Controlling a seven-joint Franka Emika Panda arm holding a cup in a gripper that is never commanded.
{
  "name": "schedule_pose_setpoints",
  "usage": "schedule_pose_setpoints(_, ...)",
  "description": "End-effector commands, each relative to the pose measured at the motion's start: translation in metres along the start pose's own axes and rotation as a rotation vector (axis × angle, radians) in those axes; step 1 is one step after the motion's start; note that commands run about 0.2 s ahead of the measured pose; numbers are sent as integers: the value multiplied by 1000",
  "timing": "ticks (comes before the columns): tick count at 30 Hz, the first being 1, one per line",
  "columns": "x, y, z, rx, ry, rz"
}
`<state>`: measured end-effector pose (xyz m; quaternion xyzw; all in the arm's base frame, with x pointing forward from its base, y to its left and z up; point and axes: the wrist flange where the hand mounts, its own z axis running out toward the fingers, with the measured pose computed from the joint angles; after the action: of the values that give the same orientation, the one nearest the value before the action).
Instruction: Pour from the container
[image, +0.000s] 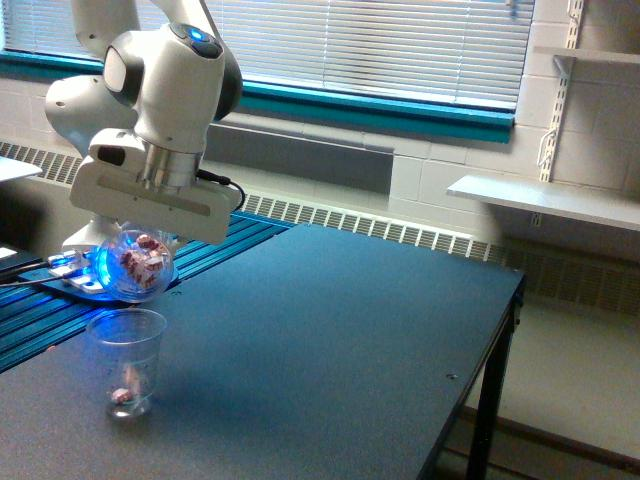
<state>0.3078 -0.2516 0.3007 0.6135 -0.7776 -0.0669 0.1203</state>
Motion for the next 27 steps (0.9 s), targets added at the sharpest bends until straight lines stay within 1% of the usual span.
schedule_pose_setpoints(1,-3,-5,-2,12,3,-11)
schedule_pose_setpoints(6,-6,-6,-3,15,0,-12)
schedule_pose_setpoints(13,-7,-3,1,10,-28,-9)
schedule_pose_setpoints(20,-6,4,11,-3,-90,4)
schedule_pose_setpoints(26,1,11,15,-13,-121,25)
schedule_pose_setpoints(27,2,11,15,-16,-118,28)
